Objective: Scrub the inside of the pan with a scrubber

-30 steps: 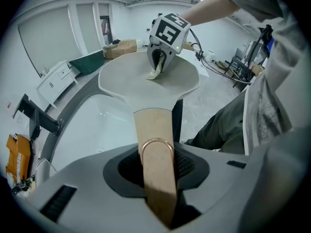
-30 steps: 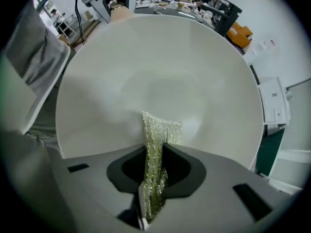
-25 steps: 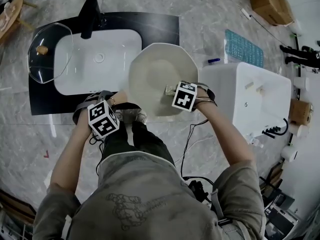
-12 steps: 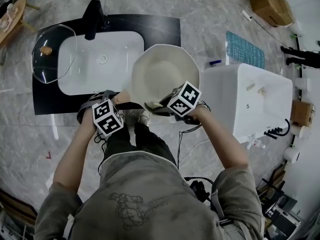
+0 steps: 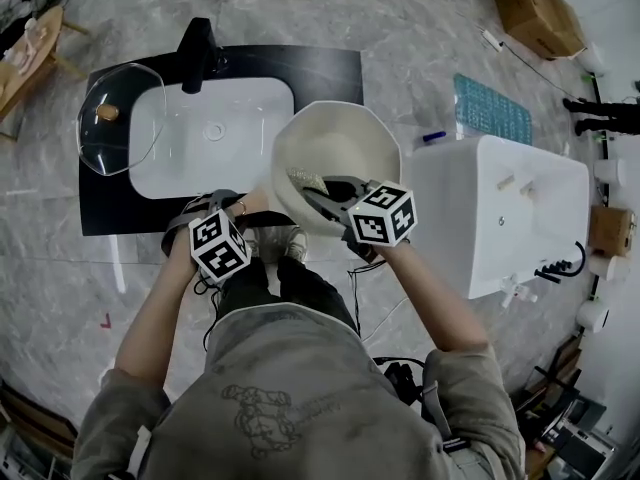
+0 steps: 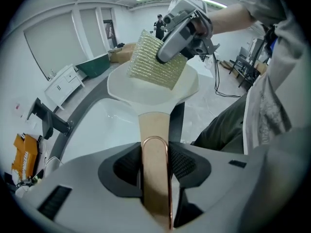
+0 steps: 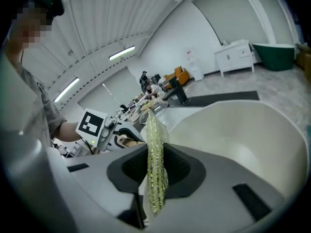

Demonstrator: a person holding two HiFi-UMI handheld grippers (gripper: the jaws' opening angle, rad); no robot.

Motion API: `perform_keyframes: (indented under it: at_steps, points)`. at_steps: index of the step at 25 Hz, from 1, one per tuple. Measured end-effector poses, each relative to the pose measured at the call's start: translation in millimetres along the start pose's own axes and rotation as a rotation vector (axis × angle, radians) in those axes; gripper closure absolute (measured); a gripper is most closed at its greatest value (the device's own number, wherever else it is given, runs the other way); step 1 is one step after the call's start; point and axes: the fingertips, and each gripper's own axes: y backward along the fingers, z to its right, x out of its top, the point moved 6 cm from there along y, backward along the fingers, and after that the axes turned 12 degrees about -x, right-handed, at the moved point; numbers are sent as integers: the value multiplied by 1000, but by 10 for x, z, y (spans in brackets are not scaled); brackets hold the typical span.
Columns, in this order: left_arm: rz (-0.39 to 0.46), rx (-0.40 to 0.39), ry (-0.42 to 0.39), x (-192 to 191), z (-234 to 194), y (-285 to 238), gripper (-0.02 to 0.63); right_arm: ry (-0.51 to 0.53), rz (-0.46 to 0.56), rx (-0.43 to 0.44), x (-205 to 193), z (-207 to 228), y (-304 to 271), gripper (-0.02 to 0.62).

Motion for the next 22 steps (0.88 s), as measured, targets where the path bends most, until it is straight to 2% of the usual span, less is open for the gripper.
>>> perform_keyframes:
  at_steps: [3, 10, 12, 14, 17, 22]
  points:
    - [40, 20, 2, 67, 22, 181, 439, 17, 100, -87, 152, 7, 143, 517]
    - [142, 98, -55, 348, 67, 679, 440, -25, 222, -147, 471, -133, 493, 517]
    - [210, 133, -61, 477, 56, 856, 451, -29, 268, -167, 575, -185, 625, 517]
    - [305, 175, -48, 619, 37, 1058, 498, -34, 318, -184, 686, -239, 772, 517]
    - [427, 244, -42, 825, 20, 1352, 531, -24, 396, -221, 858, -314, 1008, 517]
    - [560, 329, -69, 1116, 35, 1749, 560, 38, 529, -323, 1104, -463, 1399, 517]
